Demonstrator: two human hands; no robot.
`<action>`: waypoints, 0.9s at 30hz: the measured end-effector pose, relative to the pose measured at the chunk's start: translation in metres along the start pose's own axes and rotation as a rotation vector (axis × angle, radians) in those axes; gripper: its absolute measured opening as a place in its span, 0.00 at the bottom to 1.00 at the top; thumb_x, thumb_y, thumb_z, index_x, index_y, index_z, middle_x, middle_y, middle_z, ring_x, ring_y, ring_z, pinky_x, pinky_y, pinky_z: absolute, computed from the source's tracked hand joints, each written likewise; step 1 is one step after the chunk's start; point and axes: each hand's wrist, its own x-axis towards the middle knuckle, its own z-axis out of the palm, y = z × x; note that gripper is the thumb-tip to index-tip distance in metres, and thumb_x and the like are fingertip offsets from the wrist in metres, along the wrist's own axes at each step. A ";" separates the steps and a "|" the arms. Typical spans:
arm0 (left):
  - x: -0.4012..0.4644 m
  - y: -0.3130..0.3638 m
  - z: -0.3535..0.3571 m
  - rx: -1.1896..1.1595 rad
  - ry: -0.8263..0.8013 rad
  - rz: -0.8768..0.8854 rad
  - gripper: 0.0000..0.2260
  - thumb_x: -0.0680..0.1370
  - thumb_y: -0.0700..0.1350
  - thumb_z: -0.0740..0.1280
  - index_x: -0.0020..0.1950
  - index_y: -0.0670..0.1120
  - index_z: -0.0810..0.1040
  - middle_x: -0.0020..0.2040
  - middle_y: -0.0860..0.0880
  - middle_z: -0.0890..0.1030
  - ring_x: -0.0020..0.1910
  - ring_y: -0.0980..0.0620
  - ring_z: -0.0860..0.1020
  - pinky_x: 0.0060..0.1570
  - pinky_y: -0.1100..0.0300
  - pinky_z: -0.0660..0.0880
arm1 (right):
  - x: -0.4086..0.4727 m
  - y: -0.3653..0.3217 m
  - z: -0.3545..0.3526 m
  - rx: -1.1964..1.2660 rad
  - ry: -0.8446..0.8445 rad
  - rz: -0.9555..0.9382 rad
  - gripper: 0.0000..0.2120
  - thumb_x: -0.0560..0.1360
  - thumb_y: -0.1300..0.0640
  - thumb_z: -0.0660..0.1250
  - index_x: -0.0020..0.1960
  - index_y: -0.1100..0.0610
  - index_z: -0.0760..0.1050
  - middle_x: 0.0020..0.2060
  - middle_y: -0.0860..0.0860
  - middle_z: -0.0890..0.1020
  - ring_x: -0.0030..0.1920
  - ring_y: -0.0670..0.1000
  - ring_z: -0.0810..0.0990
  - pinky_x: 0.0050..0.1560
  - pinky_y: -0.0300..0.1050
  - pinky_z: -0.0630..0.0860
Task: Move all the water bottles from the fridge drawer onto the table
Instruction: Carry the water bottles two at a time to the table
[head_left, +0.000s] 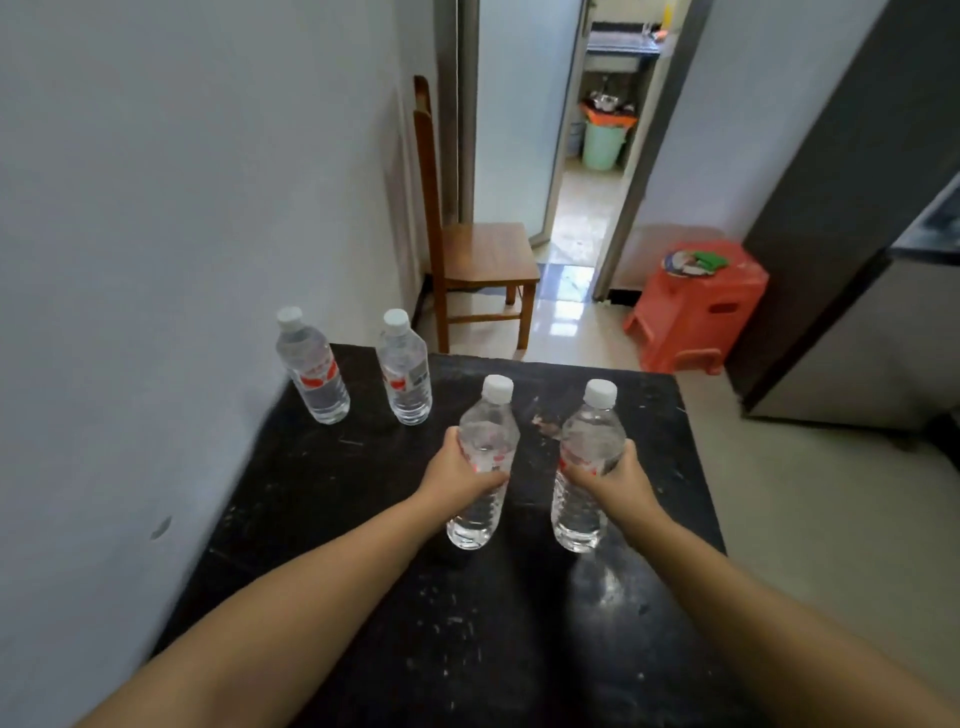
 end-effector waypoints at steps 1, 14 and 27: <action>0.012 0.006 0.003 -0.015 0.004 0.017 0.27 0.66 0.44 0.77 0.59 0.48 0.67 0.57 0.48 0.78 0.58 0.47 0.77 0.60 0.53 0.73 | 0.011 -0.002 0.001 0.006 0.018 -0.019 0.27 0.69 0.56 0.76 0.60 0.55 0.64 0.51 0.50 0.77 0.52 0.51 0.77 0.52 0.45 0.72; 0.118 0.016 0.034 -0.167 0.185 0.104 0.28 0.69 0.45 0.75 0.66 0.49 0.67 0.61 0.48 0.76 0.59 0.52 0.74 0.55 0.62 0.68 | 0.120 0.008 0.017 0.105 0.164 -0.115 0.35 0.69 0.58 0.76 0.69 0.55 0.61 0.57 0.49 0.76 0.56 0.50 0.76 0.56 0.44 0.71; 0.107 0.020 0.021 0.006 0.035 -0.012 0.43 0.69 0.46 0.75 0.76 0.50 0.52 0.73 0.43 0.62 0.70 0.44 0.67 0.66 0.54 0.65 | 0.111 0.008 0.006 -0.032 0.060 -0.017 0.41 0.70 0.58 0.74 0.74 0.59 0.54 0.69 0.57 0.70 0.69 0.55 0.70 0.70 0.53 0.67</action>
